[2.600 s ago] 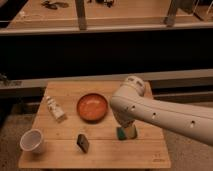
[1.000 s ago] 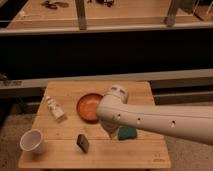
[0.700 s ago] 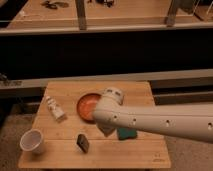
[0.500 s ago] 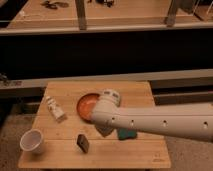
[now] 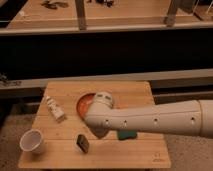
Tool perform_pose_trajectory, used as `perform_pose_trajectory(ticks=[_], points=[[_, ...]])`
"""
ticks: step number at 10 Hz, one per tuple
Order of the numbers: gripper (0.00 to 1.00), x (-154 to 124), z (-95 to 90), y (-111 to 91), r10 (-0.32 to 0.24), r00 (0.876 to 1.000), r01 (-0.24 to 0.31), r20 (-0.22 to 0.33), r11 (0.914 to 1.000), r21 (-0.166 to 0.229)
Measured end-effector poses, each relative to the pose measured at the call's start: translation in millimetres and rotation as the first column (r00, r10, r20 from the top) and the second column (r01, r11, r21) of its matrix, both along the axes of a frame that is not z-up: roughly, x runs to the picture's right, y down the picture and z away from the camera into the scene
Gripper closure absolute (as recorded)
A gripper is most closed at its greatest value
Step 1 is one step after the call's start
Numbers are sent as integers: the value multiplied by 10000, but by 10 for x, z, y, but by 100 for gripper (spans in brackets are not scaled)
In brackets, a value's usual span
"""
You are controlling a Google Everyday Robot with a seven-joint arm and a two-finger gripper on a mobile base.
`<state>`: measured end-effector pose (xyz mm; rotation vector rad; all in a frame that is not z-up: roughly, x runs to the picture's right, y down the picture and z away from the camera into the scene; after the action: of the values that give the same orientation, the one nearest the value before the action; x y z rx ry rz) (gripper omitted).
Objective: Knock the eraser over
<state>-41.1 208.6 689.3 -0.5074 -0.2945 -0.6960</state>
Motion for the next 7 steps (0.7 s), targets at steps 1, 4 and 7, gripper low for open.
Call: perform_pose_trajectory(ticks=[1,4,7], points=[[88,-26,23,12,-81,9999,81,79,10000,1],[88,-231,76,-20,-252,9991,253,346,9997,-24],[88,-308,140,-18,-339,9982,342,499,9994,-55]])
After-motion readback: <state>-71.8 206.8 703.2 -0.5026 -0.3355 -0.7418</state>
